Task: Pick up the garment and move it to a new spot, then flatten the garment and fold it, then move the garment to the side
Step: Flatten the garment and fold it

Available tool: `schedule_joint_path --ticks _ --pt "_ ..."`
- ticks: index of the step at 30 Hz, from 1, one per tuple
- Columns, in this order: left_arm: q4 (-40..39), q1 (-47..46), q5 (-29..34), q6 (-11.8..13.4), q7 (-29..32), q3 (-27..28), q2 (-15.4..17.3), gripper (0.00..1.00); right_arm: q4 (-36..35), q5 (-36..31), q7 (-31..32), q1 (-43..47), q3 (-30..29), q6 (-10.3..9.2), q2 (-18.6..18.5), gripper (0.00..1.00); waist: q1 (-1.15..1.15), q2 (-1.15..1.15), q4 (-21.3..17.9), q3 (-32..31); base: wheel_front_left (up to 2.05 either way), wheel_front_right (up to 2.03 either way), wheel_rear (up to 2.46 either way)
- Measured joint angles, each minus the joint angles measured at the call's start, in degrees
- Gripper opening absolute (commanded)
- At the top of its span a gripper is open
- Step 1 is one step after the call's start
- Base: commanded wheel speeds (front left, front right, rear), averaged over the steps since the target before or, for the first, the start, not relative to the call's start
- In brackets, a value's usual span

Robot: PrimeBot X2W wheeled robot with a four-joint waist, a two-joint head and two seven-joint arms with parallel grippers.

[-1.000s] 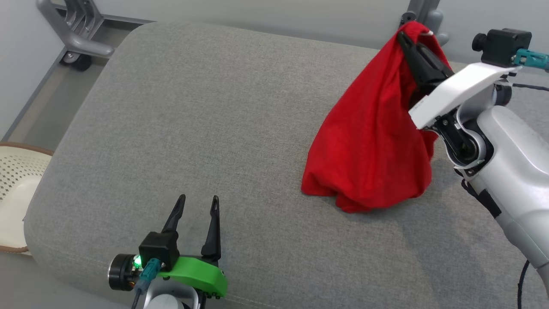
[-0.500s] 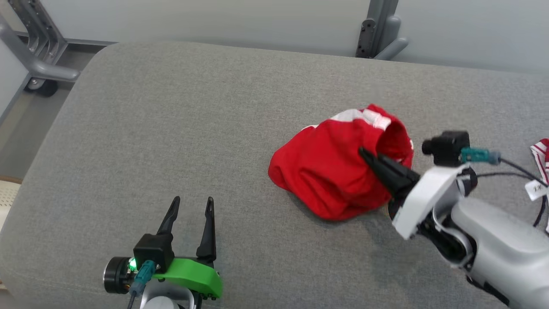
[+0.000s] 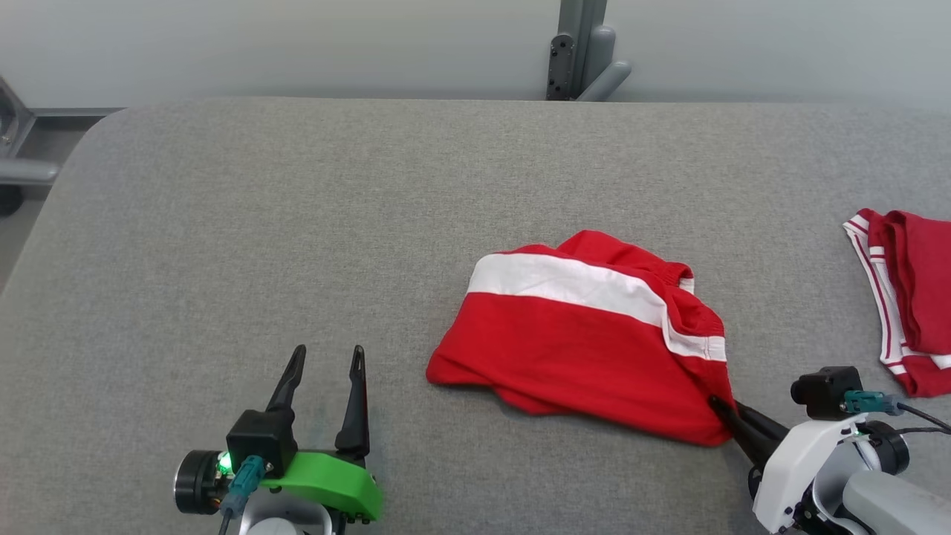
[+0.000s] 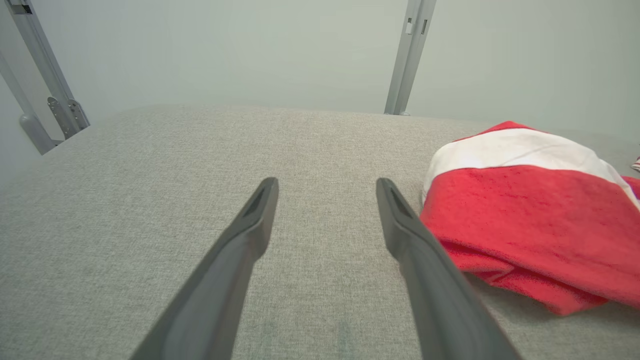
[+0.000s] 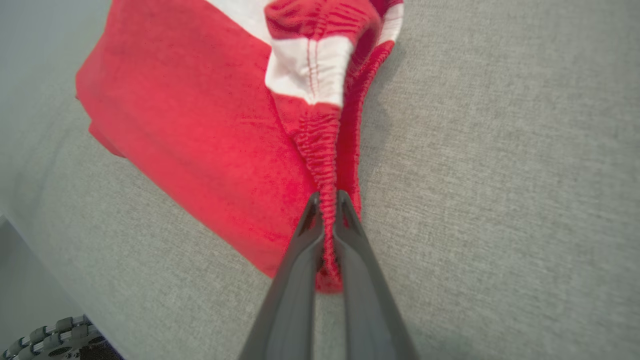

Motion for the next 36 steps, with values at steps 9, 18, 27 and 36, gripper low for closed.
schedule_joint_path --ticks 9,18,27,36 --pt "0.53 -0.03 0.35 -0.41 0.00 0.08 0.00 1.00 11.40 -6.68 -0.43 3.28 -15.28 0.02 6.77 0.00 0.00 0.00 -2.54 0.06 0.00 0.00 0.00" --pt "0.77 -0.01 0.34 -0.42 0.00 0.00 -0.01 1.00 11.76 -11.85 -0.43 8.78 -27.09 0.03 9.42 1.00 0.00 0.00 -3.33 -0.35 0.00 0.00 0.00" --pt "1.66 0.69 -0.36 -0.58 -0.01 -0.92 -0.01 1.00 0.66 -19.00 -0.44 13.46 -37.11 0.03 9.20 1.00 0.00 0.00 -4.04 -1.99 0.00 0.00 0.00" --pt "1.82 0.69 -0.64 -0.57 -0.01 -2.35 -0.02 1.00 -1.26 -24.41 0.36 8.98 -30.74 0.03 10.21 1.00 0.00 0.00 -2.94 -2.39 0.00 0.00 0.00"
